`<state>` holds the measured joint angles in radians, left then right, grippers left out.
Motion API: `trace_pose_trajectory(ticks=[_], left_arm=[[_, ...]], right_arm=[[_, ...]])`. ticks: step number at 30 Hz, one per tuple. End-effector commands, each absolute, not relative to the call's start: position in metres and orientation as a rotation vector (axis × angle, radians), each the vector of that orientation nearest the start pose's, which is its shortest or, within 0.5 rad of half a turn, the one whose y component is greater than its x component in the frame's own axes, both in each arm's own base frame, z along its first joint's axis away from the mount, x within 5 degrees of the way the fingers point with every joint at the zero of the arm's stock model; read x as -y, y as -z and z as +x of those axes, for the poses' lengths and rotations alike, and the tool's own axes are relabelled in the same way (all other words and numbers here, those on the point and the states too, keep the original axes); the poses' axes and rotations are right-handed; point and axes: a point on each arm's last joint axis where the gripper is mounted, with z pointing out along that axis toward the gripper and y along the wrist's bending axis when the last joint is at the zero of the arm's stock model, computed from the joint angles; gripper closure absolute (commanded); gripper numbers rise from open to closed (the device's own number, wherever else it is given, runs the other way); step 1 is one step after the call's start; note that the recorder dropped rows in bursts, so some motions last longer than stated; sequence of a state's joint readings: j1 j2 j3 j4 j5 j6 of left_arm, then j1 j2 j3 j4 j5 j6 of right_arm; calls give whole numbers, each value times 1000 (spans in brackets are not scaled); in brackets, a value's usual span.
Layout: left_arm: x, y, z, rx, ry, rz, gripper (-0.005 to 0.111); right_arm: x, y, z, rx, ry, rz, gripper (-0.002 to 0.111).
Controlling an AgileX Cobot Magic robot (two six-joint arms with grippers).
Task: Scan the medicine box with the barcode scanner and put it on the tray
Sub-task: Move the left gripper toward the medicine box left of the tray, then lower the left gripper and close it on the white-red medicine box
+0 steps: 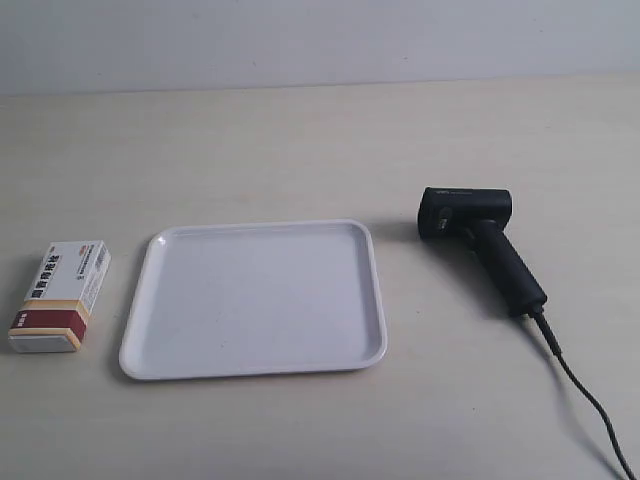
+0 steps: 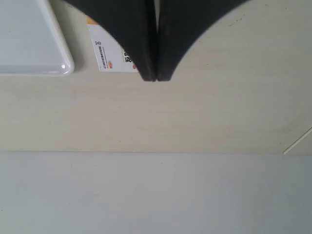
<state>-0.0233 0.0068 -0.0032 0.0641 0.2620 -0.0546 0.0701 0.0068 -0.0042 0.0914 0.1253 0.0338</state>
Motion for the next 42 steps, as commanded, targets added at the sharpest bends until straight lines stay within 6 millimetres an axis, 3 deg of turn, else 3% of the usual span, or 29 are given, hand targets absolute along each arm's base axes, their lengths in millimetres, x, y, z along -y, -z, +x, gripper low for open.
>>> trace_pose_trajectory(ticks=[1,8,13,17,22,26,28,31,35,39,42], left_arm=[[0,-190,55,-1743,-7,16,105],[0,-195,56,-1684,-5,19,105],[1,-202,56,-1600,127,-109,105],[1,-214,56,-1459,288,-228,105],[3,-240,50,-1173,303,-153,107],[3,-246,70,-1317,218,-116,107],[4,-244,89,-1456,186,-109,107],[5,-229,124,-1699,155,-100,107],[13,-202,166,-1960,118,61,106],[26,-176,195,-2088,172,180,85],[28,-155,212,-2173,183,195,59]], right_arm=[[-5,-202,56,-1612,-145,31,108],[-5,-202,56,-1610,-143,29,108],[-5,-202,56,-1610,-143,29,108],[-5,-203,56,-1602,-158,43,108],[-4,-210,56,-1522,-190,76,108],[-3,-215,56,-1464,-283,168,108],[-4,-213,56,-1481,-286,169,108],[-4,-212,56,-1494,-286,166,108],[-4,-212,56,-1496,-287,166,108],[-4,-212,56,-1496,-287,166,108],[-4,-212,56,-1496,-277,157,108]])
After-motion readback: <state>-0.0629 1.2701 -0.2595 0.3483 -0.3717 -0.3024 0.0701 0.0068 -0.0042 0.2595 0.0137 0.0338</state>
